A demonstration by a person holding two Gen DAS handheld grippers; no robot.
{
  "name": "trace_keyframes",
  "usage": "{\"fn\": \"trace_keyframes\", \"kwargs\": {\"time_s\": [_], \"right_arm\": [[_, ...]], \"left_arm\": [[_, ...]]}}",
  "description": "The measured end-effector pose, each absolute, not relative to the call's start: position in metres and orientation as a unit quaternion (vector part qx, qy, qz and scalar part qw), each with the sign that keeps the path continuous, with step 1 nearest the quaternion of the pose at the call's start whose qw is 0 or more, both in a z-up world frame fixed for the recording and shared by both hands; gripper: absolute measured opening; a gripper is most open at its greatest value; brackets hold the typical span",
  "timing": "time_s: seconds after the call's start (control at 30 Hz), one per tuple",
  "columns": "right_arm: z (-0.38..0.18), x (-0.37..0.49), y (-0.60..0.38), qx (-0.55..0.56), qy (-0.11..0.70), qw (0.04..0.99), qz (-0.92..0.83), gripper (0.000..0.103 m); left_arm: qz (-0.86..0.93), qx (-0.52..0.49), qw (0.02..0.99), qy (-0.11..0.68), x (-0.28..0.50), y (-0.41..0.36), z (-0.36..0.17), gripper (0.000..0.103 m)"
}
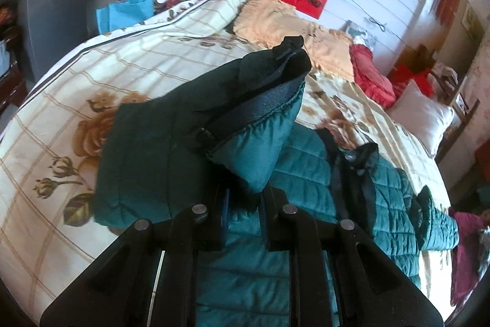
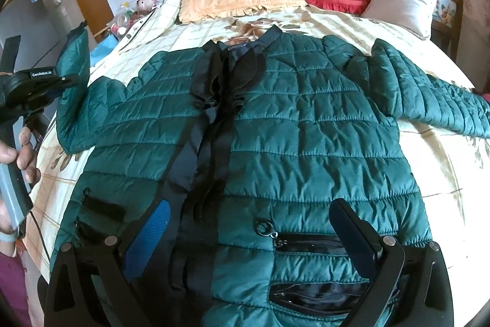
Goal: Fold large clothes
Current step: 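Lift the sleeve with the left gripper and fold it across the jacket body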
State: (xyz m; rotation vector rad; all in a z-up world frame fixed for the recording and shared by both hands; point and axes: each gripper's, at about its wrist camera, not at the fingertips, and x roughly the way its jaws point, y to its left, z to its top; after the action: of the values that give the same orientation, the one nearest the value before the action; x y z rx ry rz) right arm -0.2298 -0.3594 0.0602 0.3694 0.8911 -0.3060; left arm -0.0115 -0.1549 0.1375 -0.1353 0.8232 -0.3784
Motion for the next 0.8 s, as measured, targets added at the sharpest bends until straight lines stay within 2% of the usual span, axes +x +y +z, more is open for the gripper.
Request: {"fn": "trace_keyframes", "kwargs": {"time_s": [0.8], "right_arm": [[0.049,-0.246,-0.389,0.205,0.426,0.866,-0.165,0.103]], "left_arm": [[-0.288,-0.023,0.866,0.408,-0.054,-0.266,0.146,0.014]]}}
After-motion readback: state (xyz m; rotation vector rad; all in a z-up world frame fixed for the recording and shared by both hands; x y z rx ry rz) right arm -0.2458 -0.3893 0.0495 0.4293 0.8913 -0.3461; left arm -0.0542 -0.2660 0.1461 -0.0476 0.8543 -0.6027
